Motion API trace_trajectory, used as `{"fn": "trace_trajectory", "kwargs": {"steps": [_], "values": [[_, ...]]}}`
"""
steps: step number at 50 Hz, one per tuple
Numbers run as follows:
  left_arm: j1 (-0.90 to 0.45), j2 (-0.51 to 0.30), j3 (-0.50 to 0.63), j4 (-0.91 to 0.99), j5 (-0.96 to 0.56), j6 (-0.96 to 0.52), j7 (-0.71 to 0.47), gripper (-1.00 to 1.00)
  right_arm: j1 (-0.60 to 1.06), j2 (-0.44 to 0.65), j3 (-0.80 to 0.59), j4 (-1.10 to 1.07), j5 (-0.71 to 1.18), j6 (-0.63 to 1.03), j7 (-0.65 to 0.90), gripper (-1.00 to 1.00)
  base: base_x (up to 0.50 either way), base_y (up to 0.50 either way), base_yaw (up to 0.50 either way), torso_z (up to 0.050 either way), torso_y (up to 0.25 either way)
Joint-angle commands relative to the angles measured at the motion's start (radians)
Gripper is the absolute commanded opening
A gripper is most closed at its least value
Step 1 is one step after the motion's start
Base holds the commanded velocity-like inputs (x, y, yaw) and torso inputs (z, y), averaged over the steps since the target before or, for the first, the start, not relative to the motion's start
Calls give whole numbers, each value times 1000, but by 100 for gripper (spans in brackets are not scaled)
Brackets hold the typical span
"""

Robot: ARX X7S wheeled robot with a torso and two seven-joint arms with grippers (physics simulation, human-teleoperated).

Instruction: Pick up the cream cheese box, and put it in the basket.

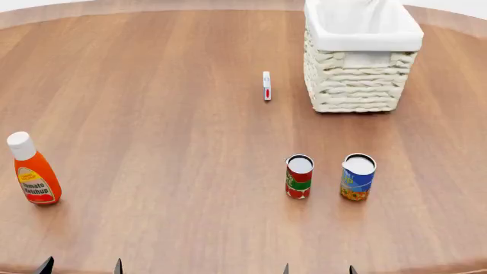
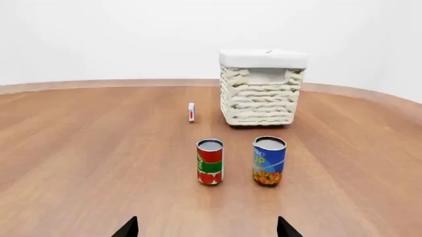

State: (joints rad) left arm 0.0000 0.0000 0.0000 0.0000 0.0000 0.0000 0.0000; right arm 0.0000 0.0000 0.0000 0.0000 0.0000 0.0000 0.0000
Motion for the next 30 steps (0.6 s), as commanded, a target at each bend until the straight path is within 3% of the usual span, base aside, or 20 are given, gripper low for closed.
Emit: {"fn": "trace_trajectory", "kwargs": {"steps": [1, 19, 30], "values": [[1, -19, 23, 7, -19, -6, -23, 100, -2, 24, -29, -9, 24, 7, 29, 100, 0, 0, 0, 0, 0], [-5, -60, 70, -11, -52, 14, -77, 100, -1, 61, -78, -20, 57, 11, 77, 100, 0, 0, 0, 0, 0], [31, -83, 95, 126, -65, -23, -92, 100, -32, 79, -93, -170, 82, 37, 97, 100, 0, 0, 0, 0, 0]]}}
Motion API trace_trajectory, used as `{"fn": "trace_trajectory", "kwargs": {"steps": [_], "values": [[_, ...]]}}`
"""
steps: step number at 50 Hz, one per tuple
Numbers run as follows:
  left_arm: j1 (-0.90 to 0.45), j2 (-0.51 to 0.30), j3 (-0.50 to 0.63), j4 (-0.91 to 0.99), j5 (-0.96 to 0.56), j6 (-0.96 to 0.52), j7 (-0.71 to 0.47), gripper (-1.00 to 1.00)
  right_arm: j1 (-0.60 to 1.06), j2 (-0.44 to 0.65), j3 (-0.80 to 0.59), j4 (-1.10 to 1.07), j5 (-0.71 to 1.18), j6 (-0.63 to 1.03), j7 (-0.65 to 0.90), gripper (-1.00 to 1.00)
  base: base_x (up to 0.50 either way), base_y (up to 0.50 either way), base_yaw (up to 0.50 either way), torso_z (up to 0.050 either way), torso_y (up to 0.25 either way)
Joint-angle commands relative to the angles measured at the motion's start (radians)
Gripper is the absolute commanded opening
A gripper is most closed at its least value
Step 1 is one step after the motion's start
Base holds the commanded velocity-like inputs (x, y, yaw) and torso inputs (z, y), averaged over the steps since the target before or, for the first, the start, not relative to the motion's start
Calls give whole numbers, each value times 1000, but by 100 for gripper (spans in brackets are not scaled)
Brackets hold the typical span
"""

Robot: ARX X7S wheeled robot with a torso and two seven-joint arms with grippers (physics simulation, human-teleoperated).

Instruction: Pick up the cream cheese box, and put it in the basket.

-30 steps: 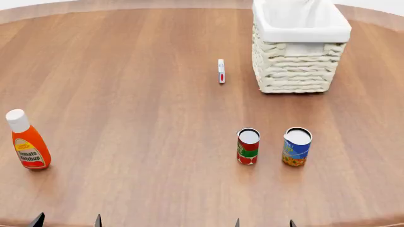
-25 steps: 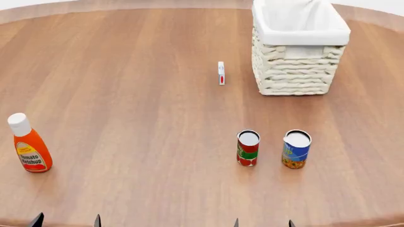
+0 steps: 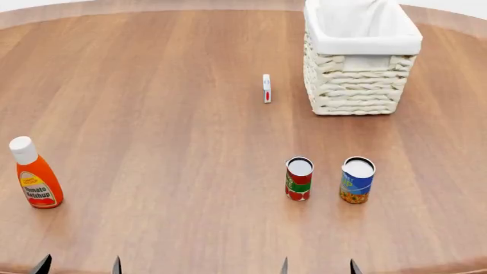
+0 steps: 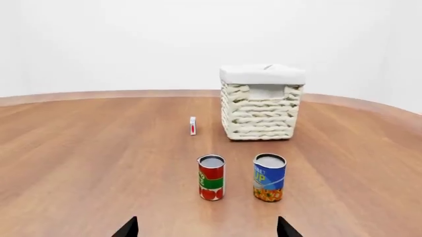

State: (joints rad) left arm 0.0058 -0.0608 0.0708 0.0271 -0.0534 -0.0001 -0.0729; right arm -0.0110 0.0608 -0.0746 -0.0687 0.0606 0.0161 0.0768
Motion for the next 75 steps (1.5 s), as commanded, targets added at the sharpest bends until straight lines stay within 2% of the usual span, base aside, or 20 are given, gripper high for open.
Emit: {"fn": "trace_trajectory", "kwargs": {"steps": [1, 10, 21, 28, 32, 60, 75], "values": [[30, -25, 26, 113, -6, -19, -23, 100, -26, 21, -20, -132, 24, 36, 23, 100, 0, 0, 0, 0, 0], [76, -45, 49, 269, 9, -15, -39, 100, -59, 43, -36, -316, 31, 94, 41, 100, 0, 0, 0, 0, 0], [147, -73, 38, 601, -39, -91, -62, 100, -97, 75, -67, -614, -8, 189, 79, 100, 0, 0, 0, 0, 0], [166, -87, 26, 709, -74, -127, -75, 100, -103, 88, -81, -678, -23, 212, 92, 100, 0, 0, 0, 0, 0], [169, -89, 13, 729, -130, -138, -71, 100, -106, 93, -89, -701, -33, 221, 99, 100, 0, 0, 0, 0, 0], [183, -121, 24, 764, -138, -107, -98, 100, -115, 122, -118, -790, -33, 243, 123, 100, 0, 0, 0, 0, 0], [185, -131, 47, 754, -115, -88, -108, 100, -113, 132, -120, -756, -19, 218, 134, 100, 0, 132, 0, 0, 0]]}}
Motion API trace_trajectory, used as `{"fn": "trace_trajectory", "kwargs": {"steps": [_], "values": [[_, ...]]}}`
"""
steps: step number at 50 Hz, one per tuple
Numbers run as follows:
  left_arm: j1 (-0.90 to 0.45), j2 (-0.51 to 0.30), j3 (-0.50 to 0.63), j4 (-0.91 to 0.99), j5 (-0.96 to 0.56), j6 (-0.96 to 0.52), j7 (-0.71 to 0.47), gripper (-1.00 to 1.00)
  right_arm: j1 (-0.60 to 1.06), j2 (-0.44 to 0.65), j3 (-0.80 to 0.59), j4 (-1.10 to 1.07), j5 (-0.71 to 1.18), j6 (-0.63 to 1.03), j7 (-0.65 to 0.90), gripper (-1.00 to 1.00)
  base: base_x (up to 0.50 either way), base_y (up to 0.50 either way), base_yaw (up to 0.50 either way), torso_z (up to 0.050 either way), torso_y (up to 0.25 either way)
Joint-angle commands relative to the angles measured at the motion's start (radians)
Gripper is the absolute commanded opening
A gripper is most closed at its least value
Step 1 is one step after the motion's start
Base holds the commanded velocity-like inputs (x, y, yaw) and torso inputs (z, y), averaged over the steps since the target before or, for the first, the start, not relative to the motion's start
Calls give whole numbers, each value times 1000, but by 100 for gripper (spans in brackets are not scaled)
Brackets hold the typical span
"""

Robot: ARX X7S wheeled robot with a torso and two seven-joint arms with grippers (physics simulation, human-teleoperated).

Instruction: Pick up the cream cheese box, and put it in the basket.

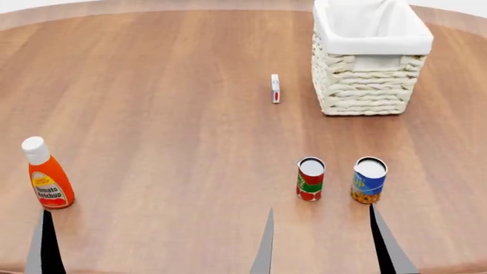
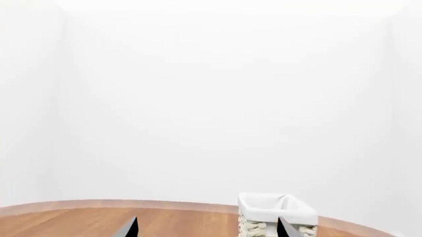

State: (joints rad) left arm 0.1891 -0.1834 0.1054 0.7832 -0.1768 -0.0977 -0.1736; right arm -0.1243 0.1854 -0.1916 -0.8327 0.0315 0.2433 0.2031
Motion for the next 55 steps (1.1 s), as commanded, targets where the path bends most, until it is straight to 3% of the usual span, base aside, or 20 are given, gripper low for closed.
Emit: {"fn": "trace_trajectory", "kwargs": {"steps": [1, 11, 55], "values": [[3, -9, 14, -2, 10, 11, -7, 100, 0, 8, -3, 9, 11, -11, 8, 100, 0, 215, 0, 0, 0], [3, -17, 20, -1, 11, 14, -16, 100, 3, 13, -6, 8, 7, -16, 21, 100, 0, 212, 0, 0, 0], [-2, -46, 41, 1, 2, 15, -50, 100, 17, 30, -18, 12, 38, 11, 59, 100, 0, 1, 0, 0, 0]]}}
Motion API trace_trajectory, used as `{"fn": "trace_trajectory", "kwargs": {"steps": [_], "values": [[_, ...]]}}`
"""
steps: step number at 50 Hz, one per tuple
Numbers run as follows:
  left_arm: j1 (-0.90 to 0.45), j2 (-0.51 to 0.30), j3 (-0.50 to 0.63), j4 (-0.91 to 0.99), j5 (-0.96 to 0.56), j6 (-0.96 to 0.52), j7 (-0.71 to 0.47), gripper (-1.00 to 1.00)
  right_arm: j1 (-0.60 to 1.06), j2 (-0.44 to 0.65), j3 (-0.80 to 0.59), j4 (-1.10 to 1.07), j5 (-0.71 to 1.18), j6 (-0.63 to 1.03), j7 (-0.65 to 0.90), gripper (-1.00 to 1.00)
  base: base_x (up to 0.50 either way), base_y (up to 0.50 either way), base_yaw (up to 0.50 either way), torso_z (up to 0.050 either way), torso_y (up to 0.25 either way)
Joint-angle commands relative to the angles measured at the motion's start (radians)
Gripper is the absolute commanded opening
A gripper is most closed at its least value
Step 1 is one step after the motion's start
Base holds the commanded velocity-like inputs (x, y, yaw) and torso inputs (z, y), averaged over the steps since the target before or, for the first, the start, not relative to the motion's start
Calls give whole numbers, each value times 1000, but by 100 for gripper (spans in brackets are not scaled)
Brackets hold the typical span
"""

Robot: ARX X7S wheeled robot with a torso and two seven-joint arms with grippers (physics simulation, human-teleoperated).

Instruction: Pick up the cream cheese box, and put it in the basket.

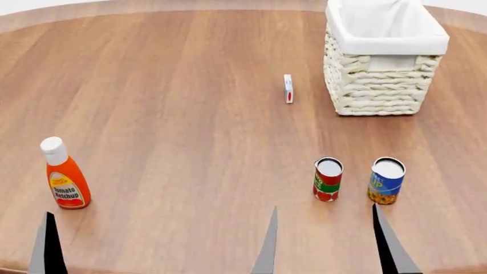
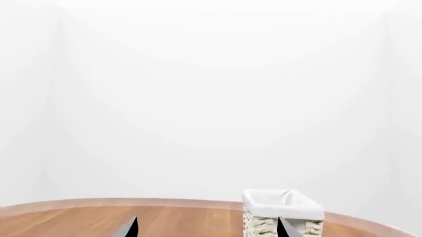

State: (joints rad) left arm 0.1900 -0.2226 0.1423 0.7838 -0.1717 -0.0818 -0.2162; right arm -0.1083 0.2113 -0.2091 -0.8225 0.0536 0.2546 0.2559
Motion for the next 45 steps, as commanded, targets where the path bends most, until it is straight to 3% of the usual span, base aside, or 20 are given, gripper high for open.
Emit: {"fn": "trace_trajectory", "kwargs": {"steps": [1, 22, 45], "values": [[-3, -7, 5, 0, -4, -1, -8, 100, 2, 5, -2, -2, 14, 4, 7, 100, 0, -27, 0, 0, 0], [-2, -20, 13, 1, -11, 2, -20, 100, 2, 19, -8, -9, 24, 2, 19, 100, 11, -57, 0, 0, 0], [-3, -33, 25, -3, -15, 10, -32, 100, 9, 41, -23, -1, 30, -4, 43, 100, 486, -57, 0, 0, 0]]}}
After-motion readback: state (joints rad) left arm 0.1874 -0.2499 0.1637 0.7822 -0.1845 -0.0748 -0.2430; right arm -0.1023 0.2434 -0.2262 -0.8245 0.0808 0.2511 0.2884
